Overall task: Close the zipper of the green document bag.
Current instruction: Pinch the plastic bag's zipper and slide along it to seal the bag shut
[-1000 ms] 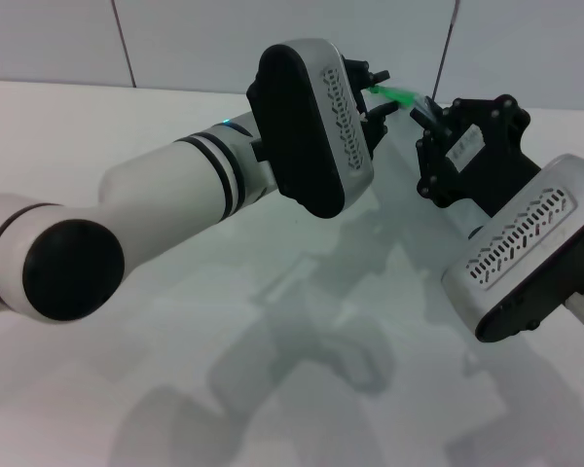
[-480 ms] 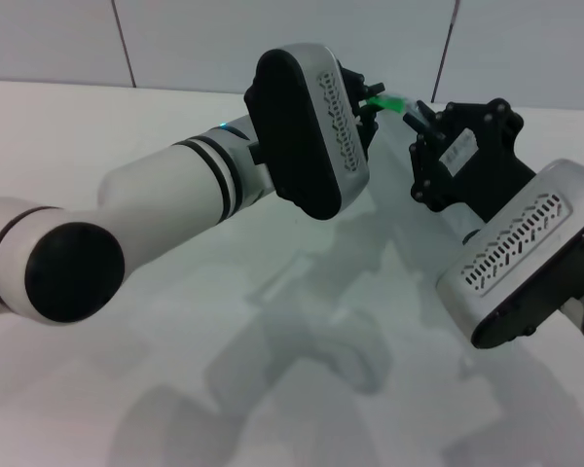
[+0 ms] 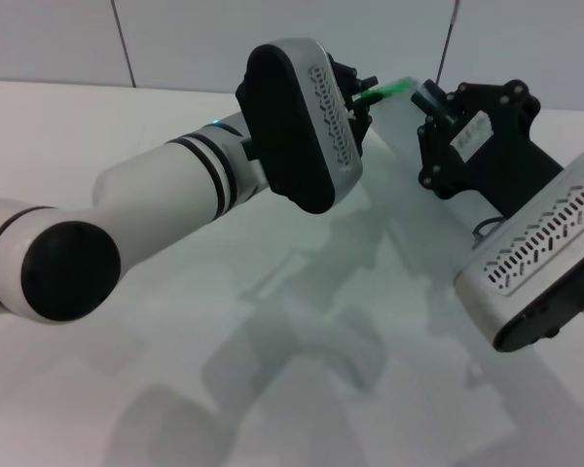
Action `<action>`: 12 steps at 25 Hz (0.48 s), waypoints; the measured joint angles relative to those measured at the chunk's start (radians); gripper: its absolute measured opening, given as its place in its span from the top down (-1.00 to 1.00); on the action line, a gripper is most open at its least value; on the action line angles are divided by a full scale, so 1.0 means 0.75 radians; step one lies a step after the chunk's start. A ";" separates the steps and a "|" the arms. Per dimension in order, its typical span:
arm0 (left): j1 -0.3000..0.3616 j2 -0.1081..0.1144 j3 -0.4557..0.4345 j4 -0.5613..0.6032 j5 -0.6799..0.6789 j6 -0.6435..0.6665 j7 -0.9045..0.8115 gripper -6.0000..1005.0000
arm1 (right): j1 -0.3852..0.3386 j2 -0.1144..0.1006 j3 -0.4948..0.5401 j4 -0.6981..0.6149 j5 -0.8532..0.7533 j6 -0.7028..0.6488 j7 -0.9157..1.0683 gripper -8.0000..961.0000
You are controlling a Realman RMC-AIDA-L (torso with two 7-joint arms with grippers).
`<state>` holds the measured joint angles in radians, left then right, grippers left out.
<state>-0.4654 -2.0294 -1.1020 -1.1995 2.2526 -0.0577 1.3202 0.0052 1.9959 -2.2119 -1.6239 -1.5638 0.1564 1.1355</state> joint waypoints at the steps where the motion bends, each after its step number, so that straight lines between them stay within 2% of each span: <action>1: 0.000 0.000 -0.001 0.000 0.000 0.000 0.000 0.82 | -0.003 -0.003 -0.001 -0.007 0.000 0.000 0.000 0.67; 12: -0.007 0.000 -0.010 0.039 -0.002 0.004 -0.010 0.82 | -0.057 -0.033 -0.012 -0.116 0.005 -0.027 -0.001 0.66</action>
<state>-0.4706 -2.0293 -1.1096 -1.1706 2.2510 -0.0550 1.3127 -0.0376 1.9709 -2.2211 -1.7112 -1.5603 0.1362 1.1350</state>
